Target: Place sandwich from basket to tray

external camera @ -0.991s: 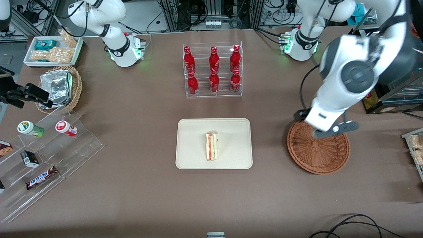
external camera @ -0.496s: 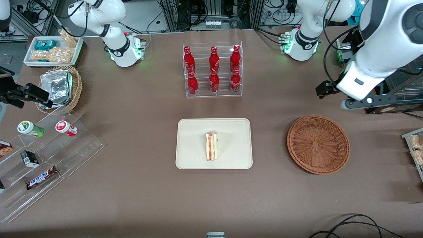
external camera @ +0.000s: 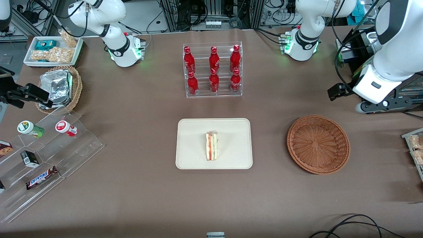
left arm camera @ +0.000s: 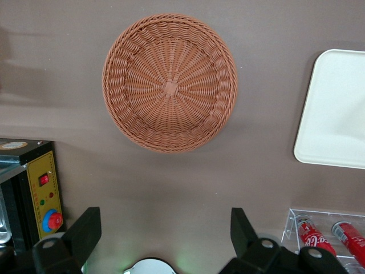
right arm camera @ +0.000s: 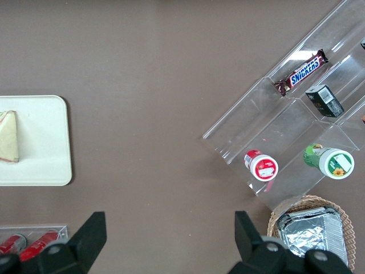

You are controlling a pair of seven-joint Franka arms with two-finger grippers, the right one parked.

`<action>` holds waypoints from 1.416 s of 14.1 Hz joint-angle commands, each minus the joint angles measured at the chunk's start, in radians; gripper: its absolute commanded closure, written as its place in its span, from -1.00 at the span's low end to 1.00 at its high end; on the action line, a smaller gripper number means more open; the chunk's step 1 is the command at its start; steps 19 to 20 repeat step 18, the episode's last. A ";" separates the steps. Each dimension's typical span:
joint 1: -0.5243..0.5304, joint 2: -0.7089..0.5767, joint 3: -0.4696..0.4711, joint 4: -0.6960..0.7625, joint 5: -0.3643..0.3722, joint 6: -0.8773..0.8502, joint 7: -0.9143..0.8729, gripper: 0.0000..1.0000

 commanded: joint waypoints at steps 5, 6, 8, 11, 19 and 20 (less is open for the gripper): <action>0.178 -0.020 -0.150 0.014 0.003 -0.010 0.039 -1.00; 0.172 -0.020 -0.147 0.015 0.004 -0.010 0.051 -1.00; 0.138 -0.023 -0.098 0.018 0.004 -0.010 0.057 -1.00; 0.098 -0.025 -0.049 0.038 -0.005 -0.010 0.057 -1.00; 0.069 -0.036 -0.006 0.055 0.004 -0.007 0.061 -1.00; 0.069 -0.036 -0.006 0.055 0.004 -0.007 0.061 -1.00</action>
